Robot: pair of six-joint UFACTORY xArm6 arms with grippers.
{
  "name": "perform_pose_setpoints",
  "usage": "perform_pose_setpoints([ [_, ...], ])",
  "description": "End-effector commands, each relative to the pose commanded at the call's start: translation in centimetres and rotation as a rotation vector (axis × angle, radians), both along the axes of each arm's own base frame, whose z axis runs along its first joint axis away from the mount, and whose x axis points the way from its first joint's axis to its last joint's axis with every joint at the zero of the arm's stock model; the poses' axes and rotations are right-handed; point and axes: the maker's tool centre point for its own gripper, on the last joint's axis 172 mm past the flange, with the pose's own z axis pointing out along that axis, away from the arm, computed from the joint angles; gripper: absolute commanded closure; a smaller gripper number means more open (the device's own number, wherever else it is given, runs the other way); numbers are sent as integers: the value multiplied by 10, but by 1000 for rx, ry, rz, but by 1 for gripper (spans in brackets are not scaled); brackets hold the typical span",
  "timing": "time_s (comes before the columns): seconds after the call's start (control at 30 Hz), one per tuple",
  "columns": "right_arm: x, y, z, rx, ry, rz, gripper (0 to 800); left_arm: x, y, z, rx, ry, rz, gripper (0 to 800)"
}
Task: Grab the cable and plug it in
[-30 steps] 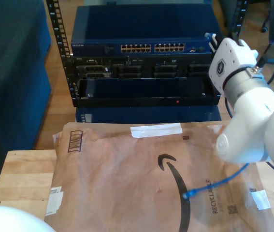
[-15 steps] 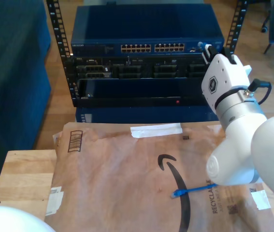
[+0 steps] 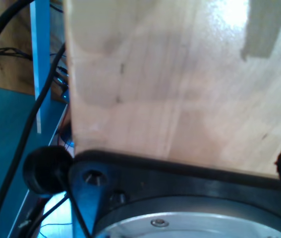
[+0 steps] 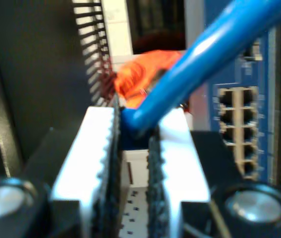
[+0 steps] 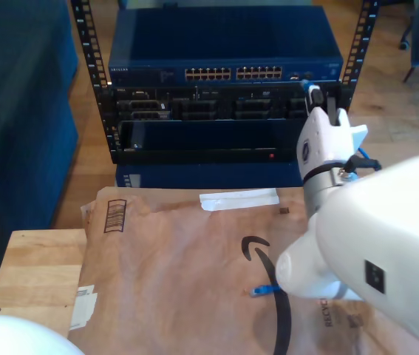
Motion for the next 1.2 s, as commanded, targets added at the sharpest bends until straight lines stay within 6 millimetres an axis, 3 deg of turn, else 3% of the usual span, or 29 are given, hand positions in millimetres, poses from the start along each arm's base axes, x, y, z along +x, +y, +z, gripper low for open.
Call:
perform_pose_setpoints([
  [0.17, 27, 0, -7, -32, -21, -57, 800, 0, 0, 0, 1, 1, -1, 0],
  [0.43, 50, -1, -15, -94, -30, -142, 800, 0, 0, 0, 0, 0, 0, 0],
  [0.73, 52, 15, -24, -79, -23, -148, 800, 0, 0, 0, 2, 0, 0, 0],
  [1.2, 74, 27, -34, -53, -41, -149, 800, 0, 0, 0, 2, 0, 0, 0],
])
